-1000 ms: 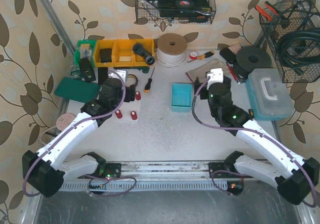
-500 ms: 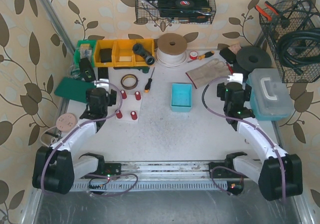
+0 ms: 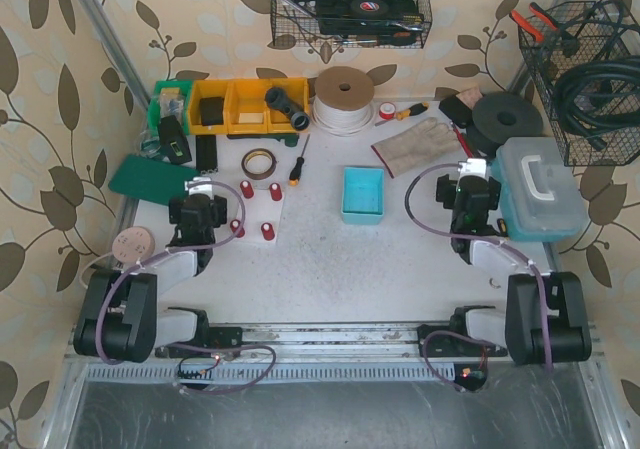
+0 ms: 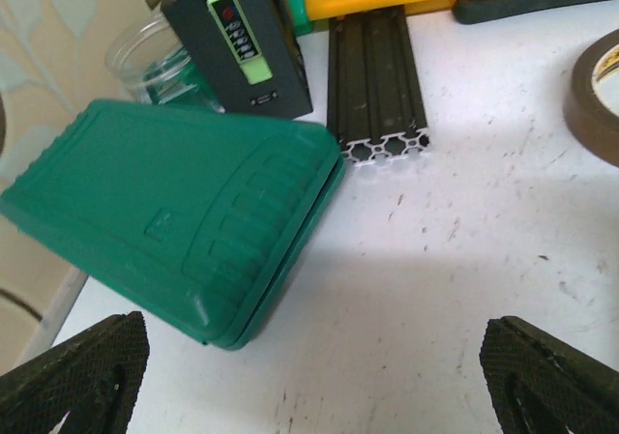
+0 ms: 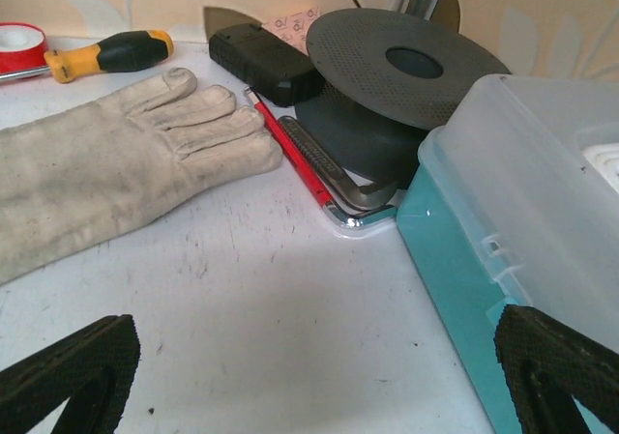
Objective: Install the large spring
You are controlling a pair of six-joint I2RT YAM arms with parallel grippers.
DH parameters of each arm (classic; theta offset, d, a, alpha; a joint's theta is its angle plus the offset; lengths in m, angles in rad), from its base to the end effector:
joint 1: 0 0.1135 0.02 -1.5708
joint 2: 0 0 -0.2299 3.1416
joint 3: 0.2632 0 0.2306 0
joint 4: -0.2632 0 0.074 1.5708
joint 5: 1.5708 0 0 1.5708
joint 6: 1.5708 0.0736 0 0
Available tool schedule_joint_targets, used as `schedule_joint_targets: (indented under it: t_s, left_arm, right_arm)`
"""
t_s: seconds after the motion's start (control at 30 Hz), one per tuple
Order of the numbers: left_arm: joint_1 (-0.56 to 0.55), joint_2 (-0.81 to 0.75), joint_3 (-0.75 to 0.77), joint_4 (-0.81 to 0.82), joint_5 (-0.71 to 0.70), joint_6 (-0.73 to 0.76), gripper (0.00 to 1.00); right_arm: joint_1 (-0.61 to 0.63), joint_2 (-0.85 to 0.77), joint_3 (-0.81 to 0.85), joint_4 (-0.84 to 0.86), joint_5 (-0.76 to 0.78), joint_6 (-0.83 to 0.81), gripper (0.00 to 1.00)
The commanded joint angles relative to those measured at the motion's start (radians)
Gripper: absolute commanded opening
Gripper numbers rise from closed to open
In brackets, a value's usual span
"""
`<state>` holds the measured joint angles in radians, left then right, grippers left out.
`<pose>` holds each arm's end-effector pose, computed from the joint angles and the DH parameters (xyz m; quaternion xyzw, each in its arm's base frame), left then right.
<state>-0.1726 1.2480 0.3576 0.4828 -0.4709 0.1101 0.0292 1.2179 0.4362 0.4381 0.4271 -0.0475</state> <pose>0.2638 -0.0121 0.1409 -0.0124 0.8225 0.1781 0.5400 0.2744 -0.0225 0.1675 0.0913 0.8031 -0.1784 0.5611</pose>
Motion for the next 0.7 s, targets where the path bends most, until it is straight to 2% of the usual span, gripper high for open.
schedule_joint_targets:
  t_s: [0.0, 0.1, 0.33, 0.57, 0.67]
  left_arm:
    - [0.018, 0.023, -0.058, 0.231, -0.026, -0.042, 0.95]
    - [0.026, 0.044, -0.081, 0.326, 0.005, -0.02, 0.95]
    - [0.055, 0.146, -0.08, 0.403, 0.068, -0.029, 0.95]
    - [0.133, 0.212, -0.115, 0.499, 0.069, -0.115, 0.95]
    - [0.148, 0.217, -0.093, 0.454, 0.097, -0.125, 0.95]
  right_arm:
    - [-0.046, 0.048, -0.008, 0.114, -0.115, 0.036, 1.0]
    - [-0.061, 0.096, -0.023, 0.165, -0.164, 0.037, 0.99]
    - [-0.063, 0.206, -0.077, 0.342, -0.237, 0.01, 0.99]
    - [-0.06, 0.271, -0.09, 0.426, -0.33, -0.026, 1.0]
    - [-0.06, 0.276, -0.096, 0.439, -0.335, -0.028, 1.0]
